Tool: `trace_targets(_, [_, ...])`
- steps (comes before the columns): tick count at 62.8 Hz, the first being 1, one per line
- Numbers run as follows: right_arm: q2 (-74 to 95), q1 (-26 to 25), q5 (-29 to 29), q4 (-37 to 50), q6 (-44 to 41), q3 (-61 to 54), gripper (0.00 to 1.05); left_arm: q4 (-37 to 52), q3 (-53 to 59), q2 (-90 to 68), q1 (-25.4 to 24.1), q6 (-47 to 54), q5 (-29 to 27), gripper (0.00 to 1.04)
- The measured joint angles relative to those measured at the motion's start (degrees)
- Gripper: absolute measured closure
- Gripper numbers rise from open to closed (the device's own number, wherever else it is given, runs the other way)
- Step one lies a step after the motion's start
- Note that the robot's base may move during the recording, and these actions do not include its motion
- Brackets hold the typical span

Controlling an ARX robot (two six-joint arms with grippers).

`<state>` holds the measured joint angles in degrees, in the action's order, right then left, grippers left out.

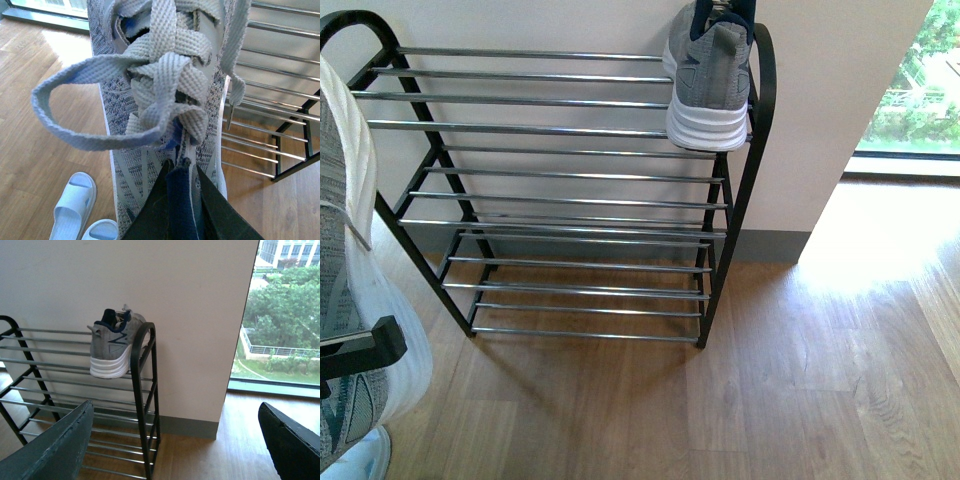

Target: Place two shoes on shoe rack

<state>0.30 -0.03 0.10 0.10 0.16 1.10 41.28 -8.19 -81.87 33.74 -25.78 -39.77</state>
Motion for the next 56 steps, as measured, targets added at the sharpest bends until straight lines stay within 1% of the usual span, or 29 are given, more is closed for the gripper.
trace_targets(56, [0.0,0.0,-0.1,0.0,0.0,0.0,0.09,0.0,0.0,0.0,-0.1,0.0,-0.2,1.02])
